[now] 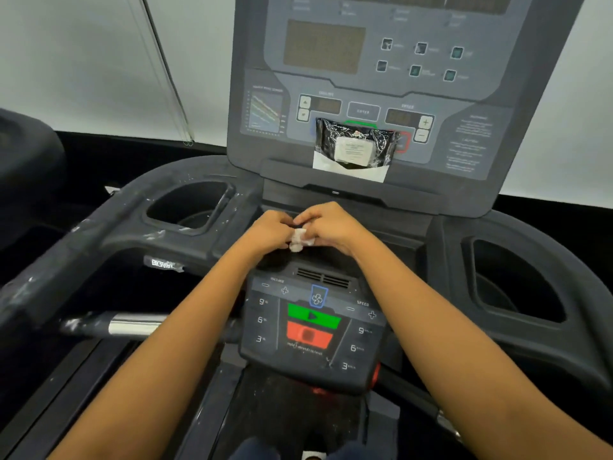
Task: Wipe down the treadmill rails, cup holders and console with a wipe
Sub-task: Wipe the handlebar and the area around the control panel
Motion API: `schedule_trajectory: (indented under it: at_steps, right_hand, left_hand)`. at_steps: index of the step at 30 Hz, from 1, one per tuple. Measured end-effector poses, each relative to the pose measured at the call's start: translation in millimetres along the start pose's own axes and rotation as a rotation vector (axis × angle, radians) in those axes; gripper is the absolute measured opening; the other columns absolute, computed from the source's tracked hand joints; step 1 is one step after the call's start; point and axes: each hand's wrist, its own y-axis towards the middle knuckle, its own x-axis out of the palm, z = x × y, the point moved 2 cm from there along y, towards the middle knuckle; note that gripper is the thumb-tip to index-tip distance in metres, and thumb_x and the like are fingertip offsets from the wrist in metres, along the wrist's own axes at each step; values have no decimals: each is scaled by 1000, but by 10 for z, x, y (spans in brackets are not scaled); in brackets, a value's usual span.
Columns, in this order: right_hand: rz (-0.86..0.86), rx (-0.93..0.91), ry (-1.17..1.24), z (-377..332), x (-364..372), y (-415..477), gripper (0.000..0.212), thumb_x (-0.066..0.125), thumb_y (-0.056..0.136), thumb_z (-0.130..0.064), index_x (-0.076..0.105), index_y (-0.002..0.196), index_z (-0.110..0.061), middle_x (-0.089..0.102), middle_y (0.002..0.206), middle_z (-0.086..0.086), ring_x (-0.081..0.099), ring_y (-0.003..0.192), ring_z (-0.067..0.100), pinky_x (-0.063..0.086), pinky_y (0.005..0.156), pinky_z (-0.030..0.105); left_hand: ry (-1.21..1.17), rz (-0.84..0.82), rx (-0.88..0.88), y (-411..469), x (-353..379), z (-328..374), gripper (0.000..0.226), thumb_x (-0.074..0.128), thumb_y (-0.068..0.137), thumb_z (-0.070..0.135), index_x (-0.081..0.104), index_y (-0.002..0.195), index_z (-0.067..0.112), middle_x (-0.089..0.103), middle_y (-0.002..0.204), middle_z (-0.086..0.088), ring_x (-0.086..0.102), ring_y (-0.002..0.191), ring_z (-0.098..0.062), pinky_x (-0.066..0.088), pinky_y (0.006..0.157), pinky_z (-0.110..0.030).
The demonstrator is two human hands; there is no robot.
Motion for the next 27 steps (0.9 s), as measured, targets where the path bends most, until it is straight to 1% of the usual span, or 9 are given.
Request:
schedule_trajectory:
  at_steps: [3,6,9,14,18,20,22,24,27]
  right_hand:
    - [15,-13,130,-155,37,35,31,66,70,22,61,87,-3,55,72,12,58,69,22,58,65,33]
    - [38,-68,60,-325,56,18,19,73,72,13,65,74,-4,61,68,11,58,63,18,54,56,22]
    - [72,-144,-48,-502,105,-11,16,72,74,6,69,66,-7,63,62,6,52,54,12,44,52,18]
    - [246,-117,-476,-712,502,-5,8,64,81,-5,72,79,-6,68,75,1,60,69,10,40,53,12]
    - [146,63,-635,-559,1214,200,36,55,92,-44,65,100,-10,64,98,10,60,89,25,43,62,28]
    - [228,129,-843,-422,1579,261,54,40,99,-46,49,129,-2,50,130,24,49,118,37,44,89,38]
    - [318,208,-897,-363,1880,233,71,34,101,-44,14,150,4,15,152,33,21,141,41,22,115,43]
    - [381,243,-862,-388,1970,315,78,32,102,-44,-5,150,4,-6,155,32,3,146,40,5,120,44]
    - [445,237,-832,-462,1855,669,78,32,102,-43,-8,150,4,-12,154,32,-5,146,41,2,120,44]
  left_hand:
    - [-143,-31,-34,-6,-276,-62,13,55,94,13,67,100,9,64,86,-6,56,73,-12,47,63,-20]
    - [-196,-75,17,-16,-610,-117,16,60,94,28,69,89,15,65,83,-3,55,74,-10,48,71,-24]
    - [-191,-84,119,-2,-938,-145,21,61,93,29,68,79,14,70,89,-8,65,83,-15,56,82,-32]
    - [-99,-29,235,115,-1178,-322,5,67,88,9,67,84,11,67,86,-10,65,79,-15,57,63,-24]
    - [123,-88,285,261,-1254,-560,26,64,83,-3,67,102,15,69,99,-3,64,90,-11,54,80,-23]
    - [186,-27,351,295,-1344,-603,30,59,85,-4,67,106,16,68,105,1,62,95,-9,47,86,-19]
    - [242,35,407,340,-1435,-634,29,56,89,1,68,109,18,67,108,4,60,100,-8,45,91,-20]
    - [275,84,431,407,-1511,-662,28,53,92,5,68,108,21,66,109,6,59,99,-8,46,90,-24]
    - [243,120,420,524,-1557,-678,27,50,93,7,69,104,23,68,105,6,61,94,-10,47,84,-24]
